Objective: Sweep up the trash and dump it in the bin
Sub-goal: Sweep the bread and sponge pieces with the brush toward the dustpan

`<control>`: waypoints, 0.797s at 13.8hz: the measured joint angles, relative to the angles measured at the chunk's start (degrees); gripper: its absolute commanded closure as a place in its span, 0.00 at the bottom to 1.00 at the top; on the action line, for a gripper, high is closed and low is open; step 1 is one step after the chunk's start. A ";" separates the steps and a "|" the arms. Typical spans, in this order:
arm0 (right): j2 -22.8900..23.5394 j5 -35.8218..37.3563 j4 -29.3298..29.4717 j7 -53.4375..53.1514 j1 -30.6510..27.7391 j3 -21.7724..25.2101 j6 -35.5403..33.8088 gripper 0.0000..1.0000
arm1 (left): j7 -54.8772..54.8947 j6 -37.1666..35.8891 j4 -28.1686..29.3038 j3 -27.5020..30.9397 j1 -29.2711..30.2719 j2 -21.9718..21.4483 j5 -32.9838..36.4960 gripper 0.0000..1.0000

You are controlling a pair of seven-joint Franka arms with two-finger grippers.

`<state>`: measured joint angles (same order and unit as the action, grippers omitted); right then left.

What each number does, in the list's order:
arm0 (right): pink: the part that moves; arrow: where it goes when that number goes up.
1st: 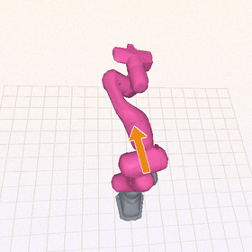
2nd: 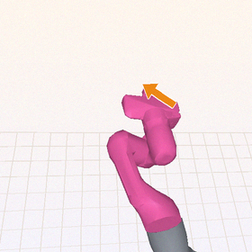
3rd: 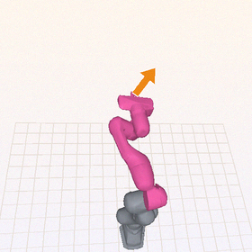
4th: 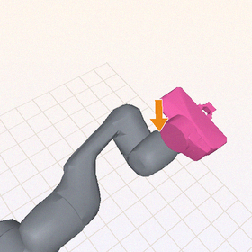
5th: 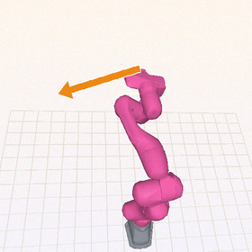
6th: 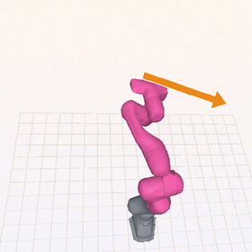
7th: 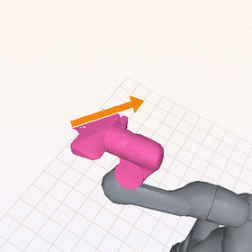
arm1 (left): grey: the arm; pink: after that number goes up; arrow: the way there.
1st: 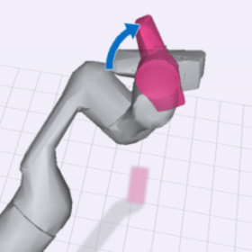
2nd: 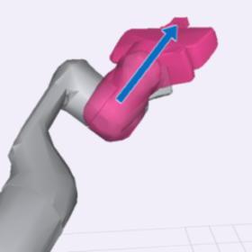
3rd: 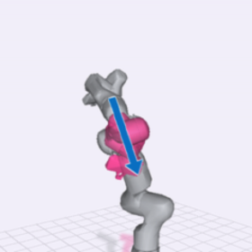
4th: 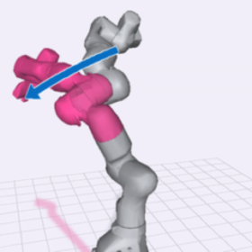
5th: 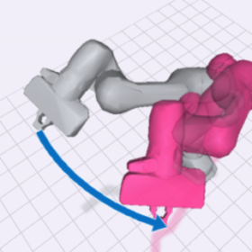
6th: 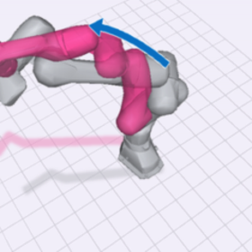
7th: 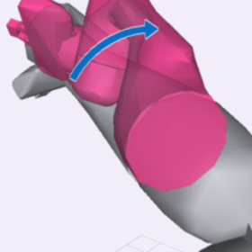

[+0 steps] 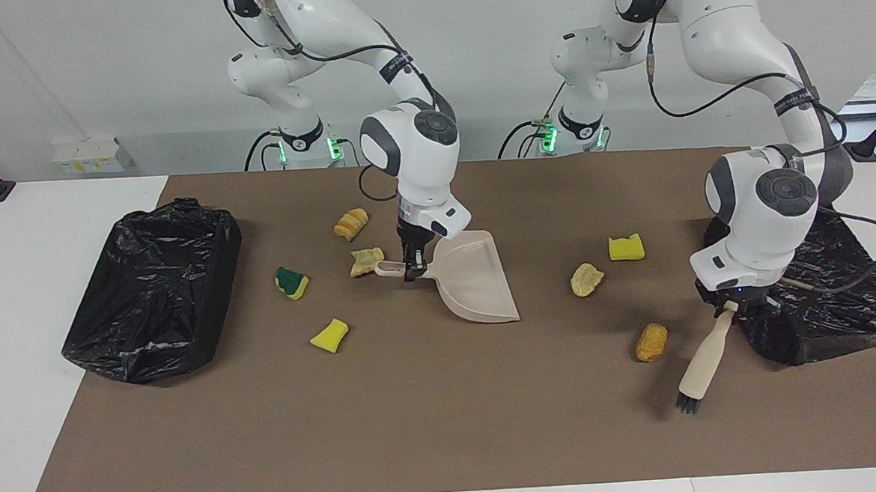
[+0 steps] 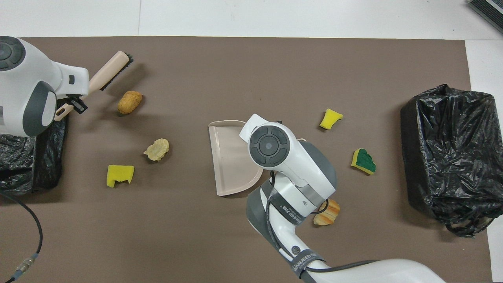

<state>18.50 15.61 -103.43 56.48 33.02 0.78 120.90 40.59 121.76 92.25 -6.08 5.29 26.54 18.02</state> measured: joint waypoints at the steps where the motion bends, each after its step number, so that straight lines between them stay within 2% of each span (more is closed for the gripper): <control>1: 0.08 0.00 0.00 -0.01 0.00 0.00 -0.02 1.00 | 2.90 -0.54 0.37 -0.05 0.01 0.10 0.00 1.00; 4: 0.13 0.00 0.00 -0.18 0.00 0.00 -0.11 1.00 | 5.94 -3.31 5.22 -0.59 -0.03 -1.93 0.03 1.00; 6: 0.15 0.00 0.00 -0.60 0.01 0.00 -0.35 1.00 | 6.04 -3.90 11.76 -0.88 -0.38 -6.34 0.03 1.00; 9: 0.15 0.00 0.00 -1.72 0.09 0.00 -1.24 1.00 | 5.49 -10.43 20.80 -1.46 -2.23 -14.37 0.03 1.00; 11: 0.15 0.00 0.00 -1.90 0.11 0.00 -1.41 1.00 | 1.25 -12.87 25.68 -1.53 -4.97 -18.15 0.02 1.00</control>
<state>18.65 15.61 -103.43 54.58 33.14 0.78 119.49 41.85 108.89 117.93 -7.60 0.33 8.39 18.04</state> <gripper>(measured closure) 0.683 0.731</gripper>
